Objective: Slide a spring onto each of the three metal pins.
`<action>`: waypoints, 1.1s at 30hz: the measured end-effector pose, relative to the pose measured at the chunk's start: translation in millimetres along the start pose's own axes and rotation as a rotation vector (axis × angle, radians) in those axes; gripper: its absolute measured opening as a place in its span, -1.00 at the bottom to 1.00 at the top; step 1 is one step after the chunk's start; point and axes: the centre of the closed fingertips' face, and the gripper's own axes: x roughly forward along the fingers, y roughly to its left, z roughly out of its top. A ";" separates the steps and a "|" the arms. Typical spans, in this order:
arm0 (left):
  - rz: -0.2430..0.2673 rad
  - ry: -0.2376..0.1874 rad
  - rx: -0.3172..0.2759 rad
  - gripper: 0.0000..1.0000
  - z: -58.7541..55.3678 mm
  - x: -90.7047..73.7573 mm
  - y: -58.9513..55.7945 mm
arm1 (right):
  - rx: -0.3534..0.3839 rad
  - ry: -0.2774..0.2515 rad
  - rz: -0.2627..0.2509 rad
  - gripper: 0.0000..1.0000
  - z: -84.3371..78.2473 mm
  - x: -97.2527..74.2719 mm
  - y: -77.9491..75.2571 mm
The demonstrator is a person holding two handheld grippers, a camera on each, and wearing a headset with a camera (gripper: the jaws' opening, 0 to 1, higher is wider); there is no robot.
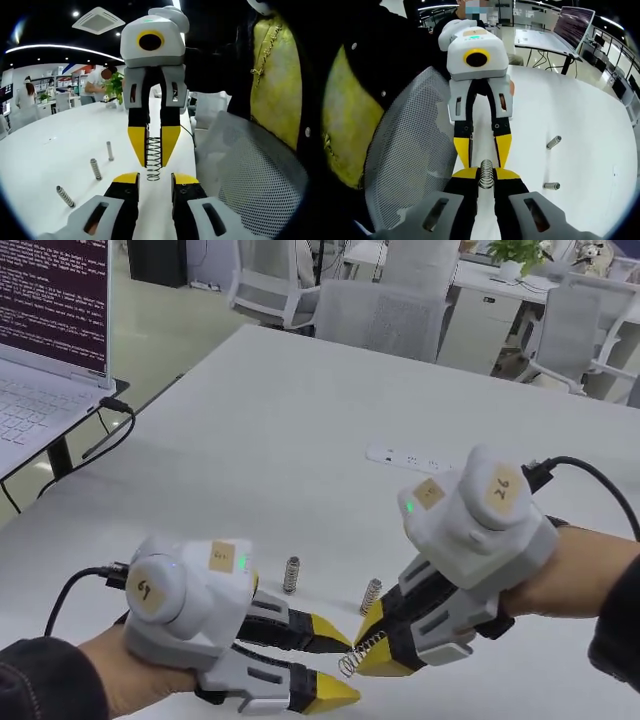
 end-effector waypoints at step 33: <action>0.207 0.024 -0.114 0.68 -29.9 -28.7 28.9 | 0.022 0.013 -0.050 -0.84 -12.8 -12.4 -11.4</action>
